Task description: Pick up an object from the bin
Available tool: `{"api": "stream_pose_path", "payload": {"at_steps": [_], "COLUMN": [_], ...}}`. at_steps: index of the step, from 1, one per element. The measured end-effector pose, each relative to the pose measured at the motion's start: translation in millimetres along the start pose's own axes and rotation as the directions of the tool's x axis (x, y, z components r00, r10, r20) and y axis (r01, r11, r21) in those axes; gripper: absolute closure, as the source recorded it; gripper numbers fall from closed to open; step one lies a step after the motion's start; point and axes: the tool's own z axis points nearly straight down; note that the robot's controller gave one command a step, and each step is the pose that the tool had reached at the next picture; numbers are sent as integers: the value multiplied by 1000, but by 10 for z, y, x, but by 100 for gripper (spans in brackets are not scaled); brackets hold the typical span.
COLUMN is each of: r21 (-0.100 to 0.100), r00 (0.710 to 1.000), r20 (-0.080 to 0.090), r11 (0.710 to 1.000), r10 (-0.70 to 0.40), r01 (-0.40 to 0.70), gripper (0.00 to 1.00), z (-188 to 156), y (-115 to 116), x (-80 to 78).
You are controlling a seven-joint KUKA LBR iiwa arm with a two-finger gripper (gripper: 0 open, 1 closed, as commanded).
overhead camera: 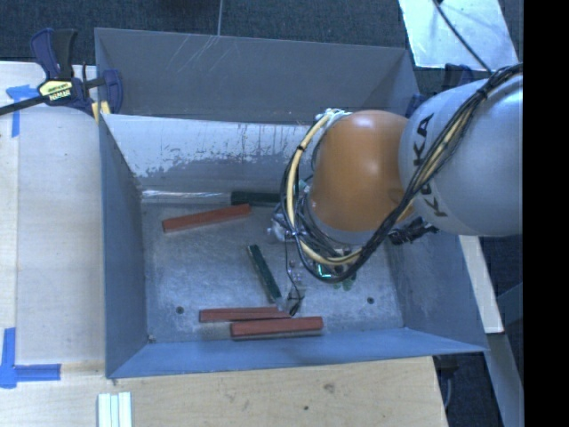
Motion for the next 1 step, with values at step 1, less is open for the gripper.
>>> {"api": "stream_pose_path", "payload": {"at_steps": [1], "r21": [4], "r00": [997], "r20": [8], "r11": [997], "r10": [-73], "r01": [73], "gripper": [0], "z": [860], "y": [-1148], "x": [-617]}}
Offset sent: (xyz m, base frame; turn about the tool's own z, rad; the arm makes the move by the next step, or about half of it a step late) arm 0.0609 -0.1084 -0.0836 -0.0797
